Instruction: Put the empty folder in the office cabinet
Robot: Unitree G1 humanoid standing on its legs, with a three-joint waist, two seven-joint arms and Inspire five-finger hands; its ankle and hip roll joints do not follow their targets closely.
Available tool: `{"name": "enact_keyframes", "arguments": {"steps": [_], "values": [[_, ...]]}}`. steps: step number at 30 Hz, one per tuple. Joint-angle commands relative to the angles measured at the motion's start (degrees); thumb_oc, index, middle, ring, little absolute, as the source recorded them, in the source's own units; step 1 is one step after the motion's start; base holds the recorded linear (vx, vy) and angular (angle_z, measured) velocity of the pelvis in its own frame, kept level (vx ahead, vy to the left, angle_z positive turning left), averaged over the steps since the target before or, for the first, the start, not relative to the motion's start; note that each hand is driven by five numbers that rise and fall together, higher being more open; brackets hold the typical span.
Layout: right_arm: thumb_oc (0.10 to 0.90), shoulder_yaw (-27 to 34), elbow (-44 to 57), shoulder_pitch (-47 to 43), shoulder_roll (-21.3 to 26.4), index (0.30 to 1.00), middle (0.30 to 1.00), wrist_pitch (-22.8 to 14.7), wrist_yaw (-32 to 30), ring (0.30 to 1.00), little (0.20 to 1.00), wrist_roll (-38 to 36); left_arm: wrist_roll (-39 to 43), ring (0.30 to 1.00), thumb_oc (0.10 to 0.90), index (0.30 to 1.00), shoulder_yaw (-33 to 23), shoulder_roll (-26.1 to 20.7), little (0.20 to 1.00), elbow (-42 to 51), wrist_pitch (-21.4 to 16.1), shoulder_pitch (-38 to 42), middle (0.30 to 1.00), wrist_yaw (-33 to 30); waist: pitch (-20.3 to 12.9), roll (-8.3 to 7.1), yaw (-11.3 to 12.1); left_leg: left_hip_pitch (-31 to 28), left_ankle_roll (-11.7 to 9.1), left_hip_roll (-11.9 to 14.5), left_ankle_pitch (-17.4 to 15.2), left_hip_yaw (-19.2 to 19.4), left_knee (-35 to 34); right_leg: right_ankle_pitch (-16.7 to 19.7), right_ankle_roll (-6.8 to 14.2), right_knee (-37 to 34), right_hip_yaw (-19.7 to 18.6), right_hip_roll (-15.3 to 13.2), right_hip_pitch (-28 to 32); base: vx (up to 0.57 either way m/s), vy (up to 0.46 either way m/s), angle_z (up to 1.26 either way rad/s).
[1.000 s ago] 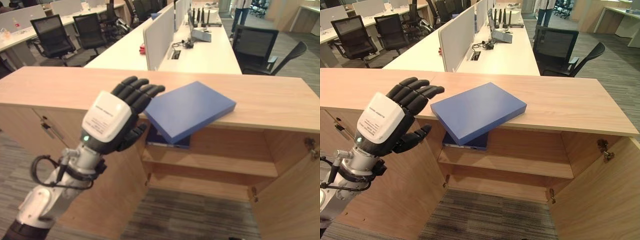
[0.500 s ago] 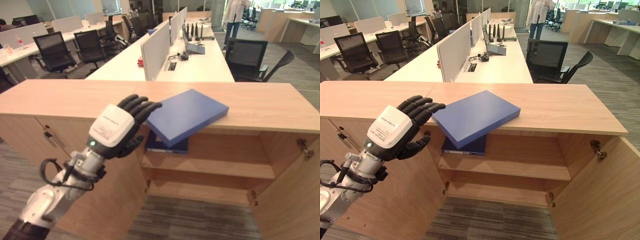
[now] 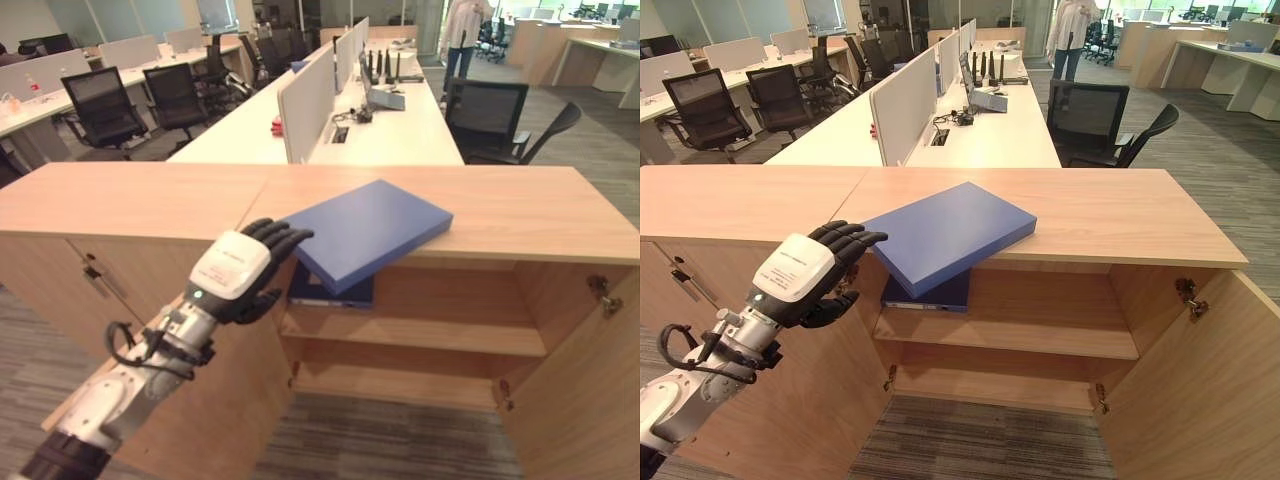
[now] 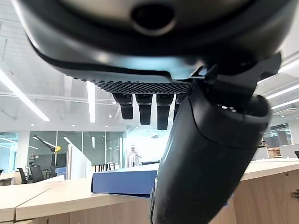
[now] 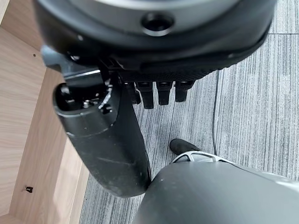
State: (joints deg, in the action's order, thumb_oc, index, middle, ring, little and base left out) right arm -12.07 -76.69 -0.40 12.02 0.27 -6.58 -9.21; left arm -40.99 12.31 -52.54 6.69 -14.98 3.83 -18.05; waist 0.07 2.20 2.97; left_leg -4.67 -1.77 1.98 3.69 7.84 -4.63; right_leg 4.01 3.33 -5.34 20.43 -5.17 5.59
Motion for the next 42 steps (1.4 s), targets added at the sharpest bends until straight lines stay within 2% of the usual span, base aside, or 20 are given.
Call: {"name": "enact_keyframes", "arguments": {"steps": [1, 13, 28, 35, 42], "values": [[0.800, -1.65, -1.93, -2.44, -0.68, 0.900, 0.900, -0.07, -0.78, 0.900, 0.900, 0.83, 0.16, 0.900, 0.800, 0.900, -1.50, 0.51, 0.900, -0.32, 2.07, 12.84, 0.900, -4.30, -0.84, -3.34, -1.31, -1.98, -1.34, -0.60, -4.67, -1.17, -0.37, -0.07, 3.88, 0.34, -1.03, -1.98, 0.15, 0.01, 0.000, -0.03], [0.800, -2.29, -2.16, -2.49, -0.69, 0.900, 0.900, 0.04, -1.08, 0.900, 0.900, 1.74, -2.34, 0.900, 0.800, 0.900, 2.76, 2.00, 0.900, -3.05, 3.44, 18.41, 0.900, -5.04, -1.33, -3.38, -2.17, -2.36, -1.23, -0.72, -5.03, -0.64, -0.37, 0.00, 4.01, 0.34, -1.56, -2.01, 0.31, 0.01, 0.003, -0.05], [0.800, -2.55, -2.40, -2.44, -0.53, 0.900, 0.900, 0.19, -1.08, 0.900, 0.900, 2.15, -1.92, 0.900, 0.800, 0.900, 5.39, 1.51, 0.900, -4.59, 2.97, 18.86, 0.900, -3.22, -1.59, -3.24, -2.51, -2.95, -1.09, -0.94, -5.28, -0.37, -0.37, -0.06, 4.08, 0.34, -2.01, -1.89, 0.55, 0.00, 0.000, 0.00], [0.800, -3.26, -2.06, -2.58, -0.18, 0.900, 0.900, 0.19, -1.12, 0.900, 0.900, 2.35, -2.85, 0.900, 0.800, 0.900, 11.19, 1.95, 0.900, -10.74, 4.67, 26.96, 0.900, -3.60, -1.74, -3.19, -3.26, -3.00, -1.04, -0.96, -5.29, -0.28, -0.37, -0.05, 4.17, 0.34, -2.18, -1.97, 0.48, 0.00, 0.000, 0.00], [0.800, -3.42, -1.89, -2.61, 0.09, 0.900, 0.900, 0.13, -1.10, 0.900, 0.900, 2.33, -4.06, 0.900, 0.800, 0.900, 14.24, 1.97, 0.900, -12.93, 5.29, 30.58, 0.900, -3.39, -1.87, -3.13, -3.75, -2.99, -0.91, -1.07, -5.45, 0.11, -0.37, 0.09, 4.25, 0.34, -2.60, -1.95, 0.31, 0.01, 0.006, -0.04]]}}
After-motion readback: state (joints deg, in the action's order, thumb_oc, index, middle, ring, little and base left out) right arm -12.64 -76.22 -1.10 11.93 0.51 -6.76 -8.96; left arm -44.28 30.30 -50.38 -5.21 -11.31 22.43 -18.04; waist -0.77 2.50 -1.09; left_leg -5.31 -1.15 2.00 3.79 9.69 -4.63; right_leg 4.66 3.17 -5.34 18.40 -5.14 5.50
